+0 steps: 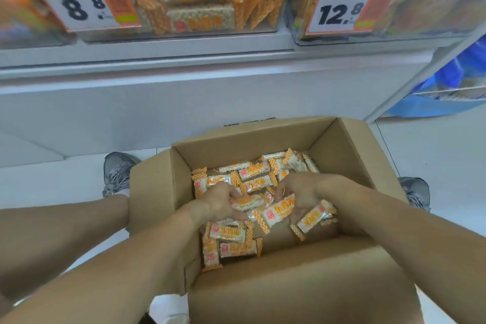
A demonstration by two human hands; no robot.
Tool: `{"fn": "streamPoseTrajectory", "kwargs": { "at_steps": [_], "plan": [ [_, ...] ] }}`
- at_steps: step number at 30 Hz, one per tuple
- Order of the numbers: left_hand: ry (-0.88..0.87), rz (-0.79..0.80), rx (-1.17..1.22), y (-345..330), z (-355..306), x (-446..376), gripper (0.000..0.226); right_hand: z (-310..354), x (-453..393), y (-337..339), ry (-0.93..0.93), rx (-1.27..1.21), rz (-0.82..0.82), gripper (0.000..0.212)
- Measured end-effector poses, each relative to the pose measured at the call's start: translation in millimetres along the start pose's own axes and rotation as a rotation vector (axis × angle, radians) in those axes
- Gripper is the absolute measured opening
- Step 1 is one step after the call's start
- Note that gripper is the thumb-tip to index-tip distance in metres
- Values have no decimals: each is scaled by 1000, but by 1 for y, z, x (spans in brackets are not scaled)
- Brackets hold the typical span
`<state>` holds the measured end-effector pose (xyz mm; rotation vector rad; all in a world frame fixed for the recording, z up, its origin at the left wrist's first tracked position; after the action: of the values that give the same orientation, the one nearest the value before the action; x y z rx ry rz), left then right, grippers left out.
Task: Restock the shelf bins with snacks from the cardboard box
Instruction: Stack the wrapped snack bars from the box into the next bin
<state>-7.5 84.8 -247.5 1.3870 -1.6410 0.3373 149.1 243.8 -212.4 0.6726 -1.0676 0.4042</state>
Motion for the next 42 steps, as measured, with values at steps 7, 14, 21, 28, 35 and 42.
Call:
{"fn": "streamPoseTrajectory", "kwargs": {
  "at_steps": [7,14,21,28,35,42],
  "plan": [
    [-331,-164,-260,94,-90,88,45,45,165,92,130,156,-427,41],
    [-550,-295,-380,155,-150,192,44,66,245,82,406,-6,-902,58],
    [-651,-306,-248,158,-167,223,74,90,239,75,599,-124,-1148,37],
    [-766,-269,-306,161,-187,214,47,98,230,85,698,-412,-970,39],
    [-545,-128,-81,185,-174,219,63,103,226,98,702,-486,-1047,38],
    [-442,-159,458,194,-167,224,50,127,241,121,718,-66,-1320,36]
  ]
}}
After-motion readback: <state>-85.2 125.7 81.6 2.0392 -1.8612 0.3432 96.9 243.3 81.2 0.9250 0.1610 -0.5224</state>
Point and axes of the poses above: each hand's wrist, its own x-axis away from the middle knuckle, its own y-axis out of the back of the hand, z = x × y, the point moved 3 cm from there along -x, towards the middle knuckle, and after that the axes turned 6 degrees about z, right-handed, at the moved point
